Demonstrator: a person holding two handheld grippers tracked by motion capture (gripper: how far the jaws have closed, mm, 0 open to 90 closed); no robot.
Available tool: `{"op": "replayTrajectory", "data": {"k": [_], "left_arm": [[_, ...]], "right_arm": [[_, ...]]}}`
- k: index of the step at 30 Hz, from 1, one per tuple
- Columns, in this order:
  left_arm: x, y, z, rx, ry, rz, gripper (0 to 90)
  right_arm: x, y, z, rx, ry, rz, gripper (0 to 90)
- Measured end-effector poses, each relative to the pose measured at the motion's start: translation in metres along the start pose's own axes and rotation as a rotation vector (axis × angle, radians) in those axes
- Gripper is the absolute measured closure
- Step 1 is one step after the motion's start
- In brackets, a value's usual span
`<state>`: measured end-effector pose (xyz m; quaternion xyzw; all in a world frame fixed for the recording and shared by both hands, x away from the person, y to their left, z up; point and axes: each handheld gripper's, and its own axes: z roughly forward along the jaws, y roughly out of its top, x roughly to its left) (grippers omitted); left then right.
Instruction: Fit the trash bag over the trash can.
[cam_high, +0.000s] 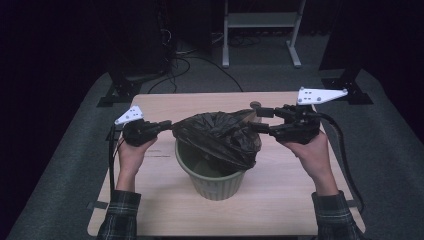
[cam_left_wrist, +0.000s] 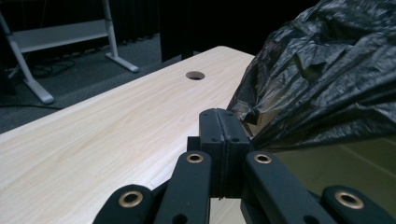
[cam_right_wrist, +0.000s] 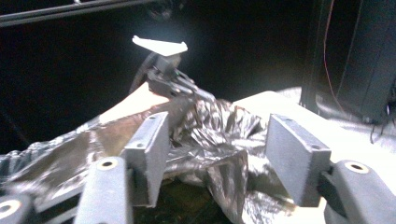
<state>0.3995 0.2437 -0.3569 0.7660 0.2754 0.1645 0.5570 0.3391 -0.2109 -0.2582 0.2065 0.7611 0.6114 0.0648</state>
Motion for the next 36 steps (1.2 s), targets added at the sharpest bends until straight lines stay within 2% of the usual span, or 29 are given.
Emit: {"op": "replayTrajectory", "data": {"k": [4, 5, 6, 8, 9, 10, 11, 13, 20, 23, 27, 32, 36], "left_arm": [[-0.003, 0.001, -0.003, -0.004, -0.005, 0.006, 89.7], [-0.004, 0.002, -0.003, -0.003, -0.005, 0.007, 89.7], [-0.004, 0.002, -0.003, -0.002, -0.006, 0.009, 89.7], [-0.006, 0.001, -0.004, 0.001, -0.011, 0.008, 89.7], [-0.006, 0.001, -0.004, 0.001, -0.011, 0.008, 89.7], [-0.007, 0.000, -0.004, -0.001, -0.016, 0.006, 89.7], [-0.009, 0.000, -0.005, 0.001, -0.020, 0.007, 89.7], [-0.011, -0.001, -0.006, 0.001, -0.025, 0.005, 89.7], [-0.019, -0.003, -0.019, -0.017, -0.033, -0.005, 89.8], [-0.022, -0.004, -0.023, -0.015, -0.032, -0.007, 89.7], [-0.024, -0.008, -0.025, -0.004, -0.033, -0.012, 89.8], [-0.028, -0.012, -0.028, 0.008, -0.032, -0.014, 89.8], [-0.029, -0.017, -0.030, 0.019, -0.034, -0.022, 89.8]], "right_arm": [[-0.001, -0.007, 0.010, 0.047, 0.008, 0.054, 38.1], [0.000, -0.010, 0.013, 0.080, 0.004, 0.068, 38.3], [0.000, -0.012, 0.015, 0.100, -0.008, 0.074, 39.6], [0.001, -0.018, 0.020, 0.151, -0.030, 0.071, 49.3], [0.001, -0.018, 0.020, 0.151, -0.030, 0.071, 49.3], [0.002, -0.022, 0.020, 0.169, -0.056, 0.056, 63.9], [0.004, -0.029, 0.020, 0.187, -0.052, 0.042, 82.8], [0.005, -0.033, 0.019, 0.191, -0.059, 0.030, 89.6], [0.021, -0.049, -0.010, 0.152, -0.140, 0.000, 89.8], [0.023, -0.061, -0.024, 0.163, -0.199, 0.013, 89.9], [0.018, -0.081, -0.034, 0.198, -0.247, 0.045, 89.9], [0.010, -0.104, -0.032, 0.262, -0.282, 0.071, 89.9], [0.004, -0.125, -0.021, 0.317, -0.262, 0.094, 89.9]]}}
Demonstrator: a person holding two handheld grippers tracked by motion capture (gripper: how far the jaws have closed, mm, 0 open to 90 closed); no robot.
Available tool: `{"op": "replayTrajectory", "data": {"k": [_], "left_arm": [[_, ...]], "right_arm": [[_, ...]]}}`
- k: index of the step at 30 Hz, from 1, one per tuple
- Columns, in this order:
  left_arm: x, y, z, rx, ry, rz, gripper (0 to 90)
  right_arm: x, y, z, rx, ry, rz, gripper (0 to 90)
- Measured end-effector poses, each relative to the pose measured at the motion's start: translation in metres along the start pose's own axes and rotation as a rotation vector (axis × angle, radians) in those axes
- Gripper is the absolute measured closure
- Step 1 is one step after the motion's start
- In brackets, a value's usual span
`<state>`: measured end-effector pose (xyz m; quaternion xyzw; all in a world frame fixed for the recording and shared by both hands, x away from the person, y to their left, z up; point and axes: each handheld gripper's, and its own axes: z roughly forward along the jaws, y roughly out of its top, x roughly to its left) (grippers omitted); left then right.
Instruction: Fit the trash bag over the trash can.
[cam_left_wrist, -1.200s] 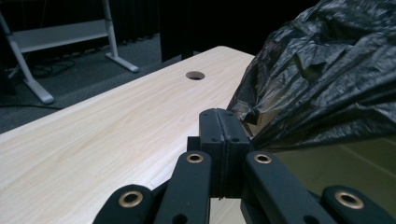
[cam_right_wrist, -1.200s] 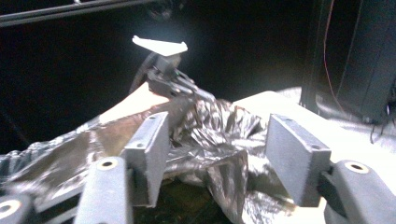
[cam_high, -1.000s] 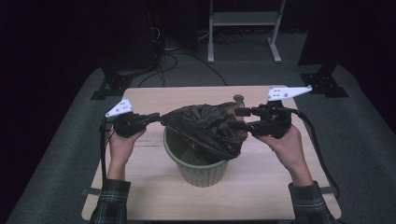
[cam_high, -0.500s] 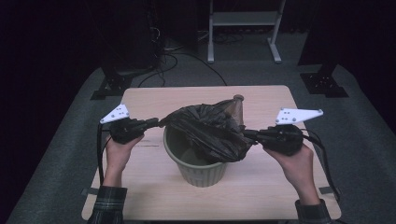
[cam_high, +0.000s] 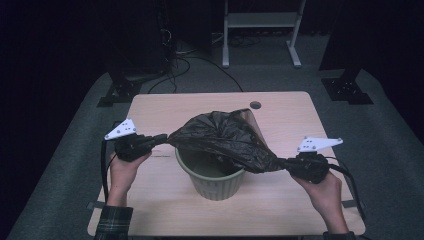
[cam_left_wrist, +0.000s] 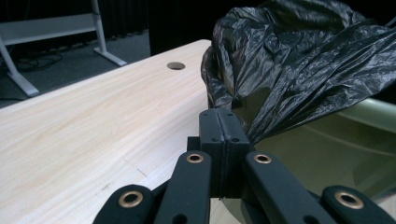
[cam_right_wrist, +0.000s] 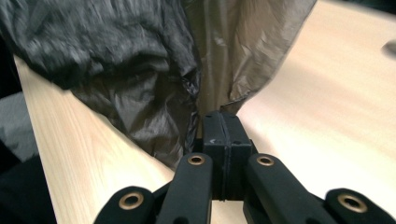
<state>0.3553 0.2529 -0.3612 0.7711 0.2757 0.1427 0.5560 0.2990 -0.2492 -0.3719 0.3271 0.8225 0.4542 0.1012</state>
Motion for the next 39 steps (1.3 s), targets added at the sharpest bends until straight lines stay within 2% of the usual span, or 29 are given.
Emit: {"op": "replayTrajectory", "data": {"k": [6, 8, 11, 13, 15, 19, 20, 22, 23, 25, 31, 35, 38, 39], "left_arm": [[-0.002, -0.004, 0.001, 0.009, -0.017, -0.013, 89.8], [-0.003, -0.004, 0.001, 0.011, -0.022, -0.011, 89.8], [-0.004, -0.004, 0.000, 0.009, -0.020, -0.009, 89.8], [-0.004, -0.003, 0.000, 0.007, -0.022, -0.007, 89.8], [-0.005, -0.003, 0.000, 0.001, -0.028, -0.006, 89.8], [-0.007, -0.001, 0.001, -0.009, -0.036, -0.002, 89.7], [-0.007, -0.001, 0.001, -0.006, -0.036, -0.001, 89.7], [-0.007, -0.001, 0.002, -0.004, -0.037, 0.003, 89.7], [-0.007, -0.001, 0.003, -0.003, -0.038, 0.003, 89.7], [-0.008, -0.001, 0.003, -0.003, -0.040, 0.004, 89.7], [-0.008, 0.000, 0.003, -0.008, -0.044, 0.003, 89.7], [-0.008, 0.000, 0.002, -0.012, -0.045, 0.004, 89.8], [-0.007, 0.000, 0.002, -0.015, -0.045, 0.004, 89.7], [-0.007, 0.000, 0.002, -0.015, -0.046, 0.003, 89.7]], "right_arm": [[0.006, -0.017, 0.031, 0.120, 0.062, -0.012, 89.9], [0.008, -0.019, 0.037, 0.137, 0.083, -0.013, 89.9], [0.008, -0.021, 0.040, 0.154, 0.090, -0.007, 88.6], [0.007, -0.018, 0.036, 0.134, 0.070, -0.008, 73.9], [0.006, -0.012, 0.023, 0.065, 0.057, 0.006, 64.9], [0.006, 0.007, -0.009, -0.086, 0.051, 0.011, 60.8], [0.006, 0.012, -0.014, -0.109, 0.063, 0.010, 60.7], [0.011, 0.025, -0.027, -0.187, 0.098, -0.007, 61.3], [0.013, 0.032, -0.029, -0.216, 0.135, -0.023, 61.4], [0.018, 0.042, -0.028, -0.231, 0.161, -0.038, 61.6], [0.027, 0.068, -0.010, -0.233, 0.184, -0.108, 66.3], [0.030, 0.081, 0.007, -0.200, 0.191, -0.137, 67.7], [0.031, 0.085, 0.017, -0.167, 0.181, -0.147, 73.5], [0.031, 0.086, 0.020, -0.155, 0.185, -0.152, 77.8]]}}
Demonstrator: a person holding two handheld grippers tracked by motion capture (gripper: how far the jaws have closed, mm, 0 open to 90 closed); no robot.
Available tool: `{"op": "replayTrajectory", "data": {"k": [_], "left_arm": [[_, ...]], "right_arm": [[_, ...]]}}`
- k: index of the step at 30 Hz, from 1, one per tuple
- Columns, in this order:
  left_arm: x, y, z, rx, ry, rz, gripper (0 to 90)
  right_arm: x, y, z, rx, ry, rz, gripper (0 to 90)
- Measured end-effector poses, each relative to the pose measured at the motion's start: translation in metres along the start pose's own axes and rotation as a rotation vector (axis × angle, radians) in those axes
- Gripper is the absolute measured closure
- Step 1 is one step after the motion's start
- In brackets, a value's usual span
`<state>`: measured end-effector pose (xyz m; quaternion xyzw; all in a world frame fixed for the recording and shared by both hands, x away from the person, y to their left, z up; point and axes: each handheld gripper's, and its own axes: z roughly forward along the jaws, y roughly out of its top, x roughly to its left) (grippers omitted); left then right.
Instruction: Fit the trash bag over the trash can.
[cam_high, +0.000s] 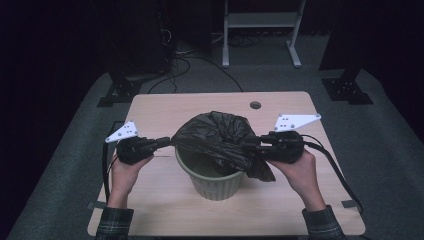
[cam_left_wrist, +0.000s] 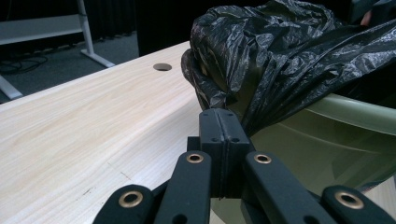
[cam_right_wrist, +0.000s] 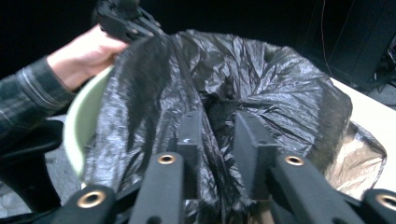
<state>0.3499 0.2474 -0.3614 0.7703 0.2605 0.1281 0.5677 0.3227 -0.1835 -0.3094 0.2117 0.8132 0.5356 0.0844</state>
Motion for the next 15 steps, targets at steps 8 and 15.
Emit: {"op": "replayTrajectory", "data": {"k": [8, 15], "left_arm": [[0.000, -0.001, 0.000, 0.002, -0.002, -0.004, 89.7], [-0.001, 0.000, 0.001, 0.004, -0.003, -0.002, 89.7]], "right_arm": [[0.014, 0.000, 0.000, -0.020, 0.079, -0.020, 89.9], [0.045, -0.002, 0.001, -0.061, 0.210, -0.036, 90.0]]}}
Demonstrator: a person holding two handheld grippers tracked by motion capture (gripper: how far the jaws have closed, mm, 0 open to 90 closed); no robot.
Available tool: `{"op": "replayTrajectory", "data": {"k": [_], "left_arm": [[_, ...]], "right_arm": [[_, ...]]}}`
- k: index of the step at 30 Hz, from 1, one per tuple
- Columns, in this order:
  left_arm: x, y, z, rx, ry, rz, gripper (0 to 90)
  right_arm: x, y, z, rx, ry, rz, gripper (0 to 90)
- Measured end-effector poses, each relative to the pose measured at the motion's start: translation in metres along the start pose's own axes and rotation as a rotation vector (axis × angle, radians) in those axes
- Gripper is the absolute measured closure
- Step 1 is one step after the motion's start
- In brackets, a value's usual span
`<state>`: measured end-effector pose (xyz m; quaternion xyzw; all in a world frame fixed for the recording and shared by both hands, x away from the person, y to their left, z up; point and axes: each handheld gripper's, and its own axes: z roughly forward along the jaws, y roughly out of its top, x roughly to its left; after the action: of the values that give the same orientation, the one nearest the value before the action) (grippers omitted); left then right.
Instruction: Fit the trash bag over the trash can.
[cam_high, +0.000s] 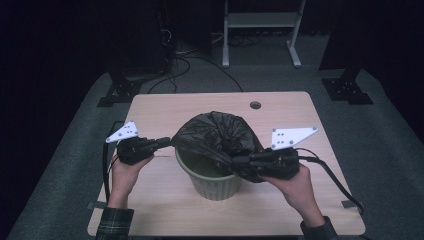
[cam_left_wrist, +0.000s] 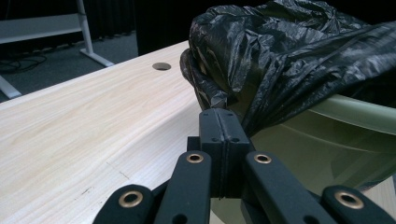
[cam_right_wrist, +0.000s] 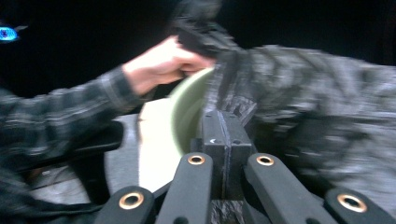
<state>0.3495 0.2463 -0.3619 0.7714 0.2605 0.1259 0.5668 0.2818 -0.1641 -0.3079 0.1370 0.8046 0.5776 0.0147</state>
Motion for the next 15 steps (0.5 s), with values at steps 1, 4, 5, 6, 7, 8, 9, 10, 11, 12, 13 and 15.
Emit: {"op": "replayTrajectory", "data": {"k": [1, 4, 5, 6, 7, 8, 9, 10, 11, 12, 13, 15], "left_arm": [[0.000, 0.000, 0.000, -0.002, 0.000, 0.001, 89.7], [-0.001, 0.000, -0.001, -0.006, 0.000, -0.002, 89.7], [-0.001, 0.000, -0.001, -0.008, -0.001, -0.003, 89.7], [-0.001, 0.000, -0.001, -0.008, -0.003, -0.003, 89.7], [-0.001, 0.000, -0.001, -0.009, -0.005, -0.003, 89.7], [-0.001, 0.000, -0.001, -0.012, -0.009, -0.006, 89.7], [-0.001, 0.001, -0.002, -0.013, -0.011, -0.005, 89.7], [-0.001, 0.001, -0.002, -0.019, -0.014, -0.009, 89.7], [0.000, 0.000, -0.003, -0.024, -0.024, -0.013, 89.7], [0.000, 0.000, -0.003, -0.030, -0.027, -0.016, 89.7], [0.000, 0.000, -0.004, -0.035, -0.033, -0.019, 89.7], [0.000, 0.000, -0.004, -0.040, -0.037, -0.020, 89.7]], "right_arm": [[0.004, -0.001, 0.002, 0.004, 0.013, -0.003, 90.0], [0.017, -0.002, 0.012, -0.004, 0.072, -0.013, 90.0], [0.020, -0.002, 0.015, -0.006, 0.092, -0.015, 90.0], [0.025, -0.003, 0.019, -0.002, 0.106, -0.017, 90.0], [0.027, -0.004, 0.023, 0.007, 0.116, -0.021, 90.0], [0.029, -0.005, 0.026, 0.016, 0.123, -0.024, 90.0], [0.030, -0.008, 0.029, 0.025, 0.130, -0.022, 90.0], [0.031, -0.010, 0.032, 0.031, 0.131, -0.022, 90.0], [0.034, -0.014, 0.035, 0.045, 0.130, -0.025, 90.0], [0.035, -0.017, 0.038, 0.053, 0.133, -0.026, 90.0], [0.036, -0.020, 0.040, 0.057, 0.137, -0.024, 90.0], [0.038, -0.028, 0.046, 0.083, 0.139, -0.021, 90.0]]}}
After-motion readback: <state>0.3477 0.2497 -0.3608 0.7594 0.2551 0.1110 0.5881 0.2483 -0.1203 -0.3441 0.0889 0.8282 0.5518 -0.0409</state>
